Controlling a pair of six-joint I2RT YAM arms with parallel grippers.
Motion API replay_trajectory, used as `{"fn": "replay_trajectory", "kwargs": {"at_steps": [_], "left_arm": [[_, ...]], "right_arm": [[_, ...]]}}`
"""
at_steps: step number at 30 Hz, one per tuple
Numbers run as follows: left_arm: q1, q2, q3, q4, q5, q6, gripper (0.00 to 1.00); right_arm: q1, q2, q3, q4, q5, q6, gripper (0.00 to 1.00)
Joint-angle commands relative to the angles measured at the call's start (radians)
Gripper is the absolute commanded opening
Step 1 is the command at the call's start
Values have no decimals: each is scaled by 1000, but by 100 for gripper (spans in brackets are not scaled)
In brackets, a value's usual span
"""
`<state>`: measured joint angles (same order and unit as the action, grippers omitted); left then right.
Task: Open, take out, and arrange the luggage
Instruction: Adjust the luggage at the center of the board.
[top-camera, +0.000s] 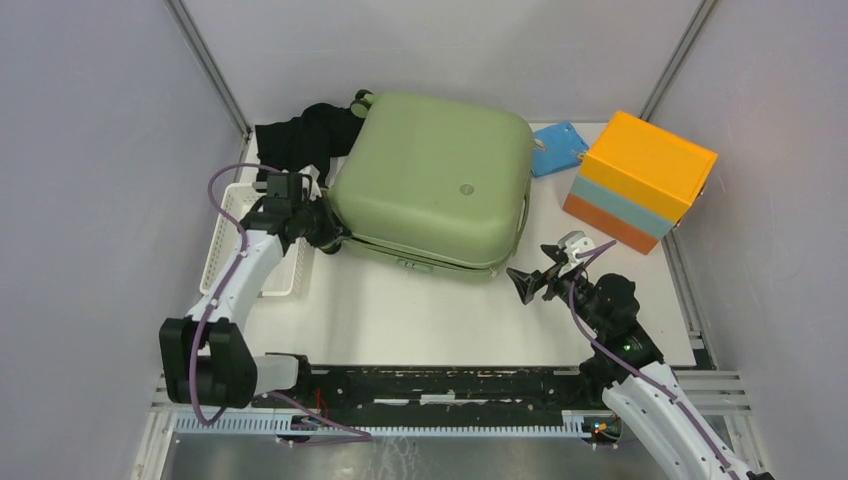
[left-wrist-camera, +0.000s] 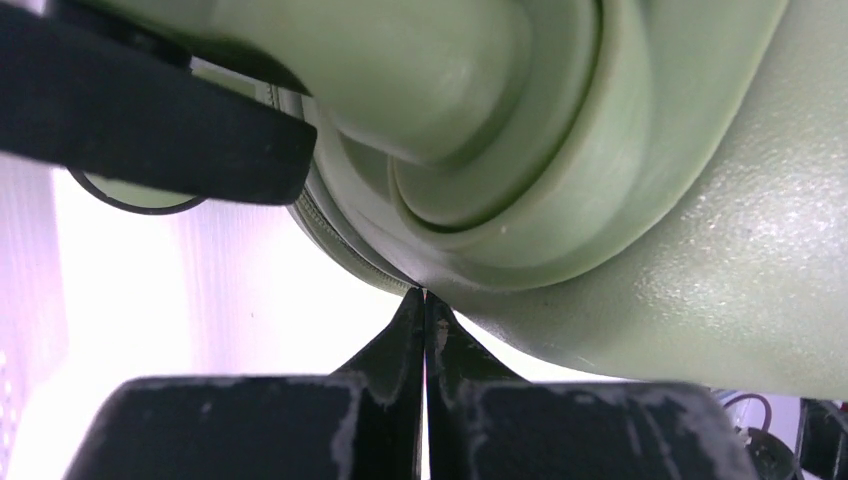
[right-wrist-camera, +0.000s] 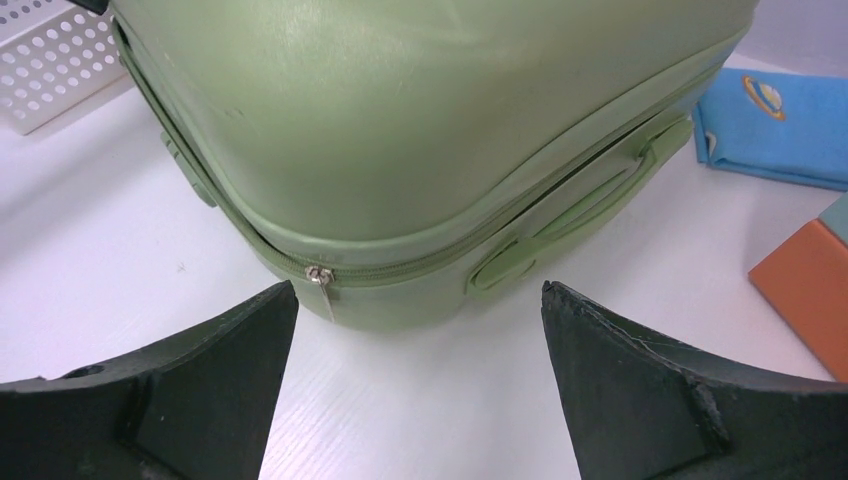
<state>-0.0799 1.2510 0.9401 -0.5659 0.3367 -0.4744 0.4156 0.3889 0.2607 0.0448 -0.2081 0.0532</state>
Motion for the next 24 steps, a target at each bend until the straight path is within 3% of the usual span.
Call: {"fn": "replay_trajectory", "kwargs": {"at_steps": [1, 9, 16, 20, 24], "left_arm": [[-1, 104, 114, 218, -31, -27, 2], [-2, 320, 327, 195, -7, 14, 2], [1, 418, 447, 198, -10, 32, 4], [21, 408, 462, 231, -26, 32, 7], [51, 295, 395, 304, -23, 28, 13]], "right_arm": [[3, -24, -26, 74, -2, 59, 98], [3, 12, -88, 144, -48, 95, 98], [3, 103, -173, 339, -112, 153, 93], [9, 146, -239, 491, -136, 165, 89], [36, 181, -289, 606, -105, 158, 88]]}}
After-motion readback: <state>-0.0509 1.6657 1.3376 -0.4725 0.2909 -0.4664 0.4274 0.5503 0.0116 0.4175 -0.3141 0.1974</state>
